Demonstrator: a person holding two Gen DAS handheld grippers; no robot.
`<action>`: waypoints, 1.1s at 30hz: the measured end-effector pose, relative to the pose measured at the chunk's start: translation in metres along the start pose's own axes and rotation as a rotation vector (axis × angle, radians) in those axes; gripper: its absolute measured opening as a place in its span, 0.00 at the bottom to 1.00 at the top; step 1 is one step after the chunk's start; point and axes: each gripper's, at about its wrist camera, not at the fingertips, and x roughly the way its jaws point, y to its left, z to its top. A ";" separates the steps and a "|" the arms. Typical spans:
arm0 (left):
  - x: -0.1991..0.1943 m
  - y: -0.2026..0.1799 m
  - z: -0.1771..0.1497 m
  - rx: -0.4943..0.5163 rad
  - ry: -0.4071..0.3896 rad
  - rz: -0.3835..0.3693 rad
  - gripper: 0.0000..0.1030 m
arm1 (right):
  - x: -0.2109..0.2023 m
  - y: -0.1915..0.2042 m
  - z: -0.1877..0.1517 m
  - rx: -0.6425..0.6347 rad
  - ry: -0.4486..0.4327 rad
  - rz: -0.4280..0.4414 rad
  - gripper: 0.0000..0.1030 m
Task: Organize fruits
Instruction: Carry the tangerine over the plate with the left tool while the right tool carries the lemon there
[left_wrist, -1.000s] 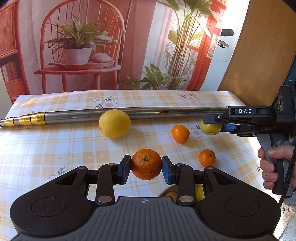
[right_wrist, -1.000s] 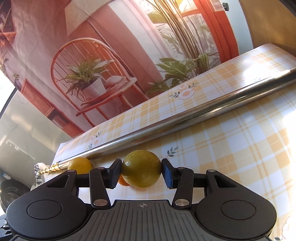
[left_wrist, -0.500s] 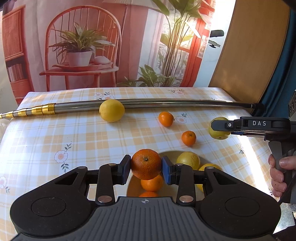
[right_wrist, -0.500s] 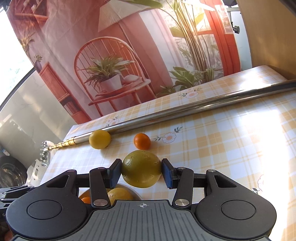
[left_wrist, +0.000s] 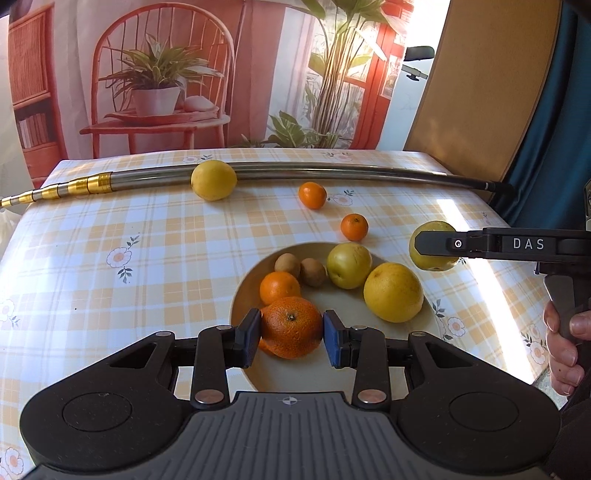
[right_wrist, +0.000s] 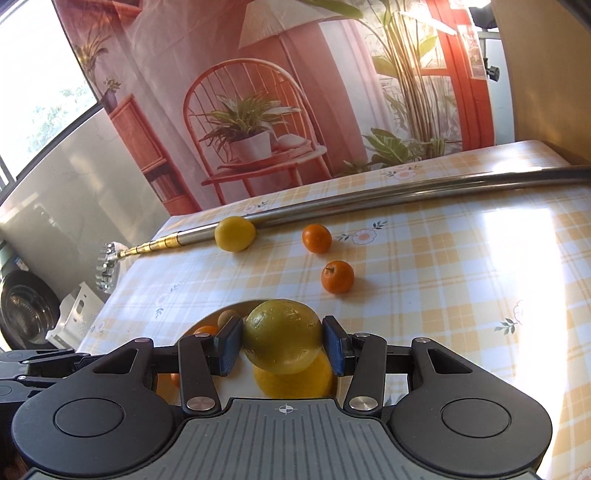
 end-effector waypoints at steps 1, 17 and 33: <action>-0.002 -0.001 -0.002 0.001 -0.001 0.000 0.37 | -0.002 0.002 -0.002 -0.006 0.002 0.000 0.42; -0.026 -0.017 -0.023 0.003 -0.022 -0.011 0.37 | -0.032 0.014 -0.031 -0.030 -0.026 -0.030 0.42; -0.020 -0.013 -0.028 -0.006 -0.004 -0.006 0.37 | -0.020 0.014 -0.037 -0.046 0.015 -0.039 0.42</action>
